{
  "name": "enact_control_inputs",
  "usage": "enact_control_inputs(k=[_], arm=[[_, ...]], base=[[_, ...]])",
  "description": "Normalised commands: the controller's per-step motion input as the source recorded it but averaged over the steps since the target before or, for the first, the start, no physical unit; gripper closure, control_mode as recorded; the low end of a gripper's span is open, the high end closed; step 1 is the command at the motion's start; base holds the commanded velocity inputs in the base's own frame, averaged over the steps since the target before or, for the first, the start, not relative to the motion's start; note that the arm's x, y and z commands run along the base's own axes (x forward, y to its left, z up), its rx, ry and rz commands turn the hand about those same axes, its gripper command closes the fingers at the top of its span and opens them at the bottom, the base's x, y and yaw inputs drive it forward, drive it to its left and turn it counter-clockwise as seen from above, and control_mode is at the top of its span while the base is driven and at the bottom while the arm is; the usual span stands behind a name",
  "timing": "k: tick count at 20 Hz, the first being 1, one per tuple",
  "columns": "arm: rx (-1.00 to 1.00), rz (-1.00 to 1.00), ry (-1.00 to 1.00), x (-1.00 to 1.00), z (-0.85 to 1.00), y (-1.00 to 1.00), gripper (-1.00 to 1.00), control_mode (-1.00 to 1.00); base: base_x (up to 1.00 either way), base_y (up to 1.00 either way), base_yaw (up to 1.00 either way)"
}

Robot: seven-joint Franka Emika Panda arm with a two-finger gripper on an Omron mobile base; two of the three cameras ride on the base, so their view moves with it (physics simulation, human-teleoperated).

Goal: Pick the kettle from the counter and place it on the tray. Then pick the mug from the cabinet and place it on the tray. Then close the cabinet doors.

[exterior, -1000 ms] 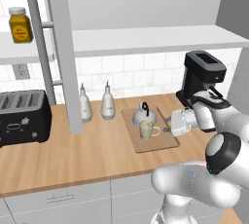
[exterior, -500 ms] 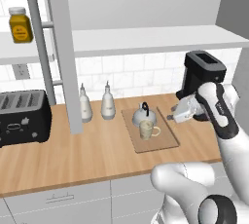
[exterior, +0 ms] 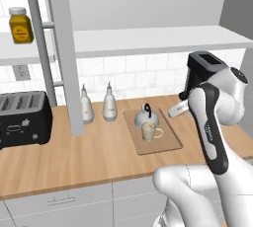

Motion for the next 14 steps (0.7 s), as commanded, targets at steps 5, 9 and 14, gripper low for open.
enact_control_inputs(k=[5, 9, 14], arm=[[-0.15, -0.17, 0.26, -0.23, 0.51, 0.0, -1.0, -1.0], [-0.05, -0.08, 0.12, -0.08, 0.12, -0.08, -1.0, -1.0], [0.0, 0.0, 0.0, -0.15, 0.02, 0.0, -1.0, -1.0]], base=[[0.0, 0.0, 0.0], [0.0, 0.0, 0.0], [0.0, 0.0, 0.0]])
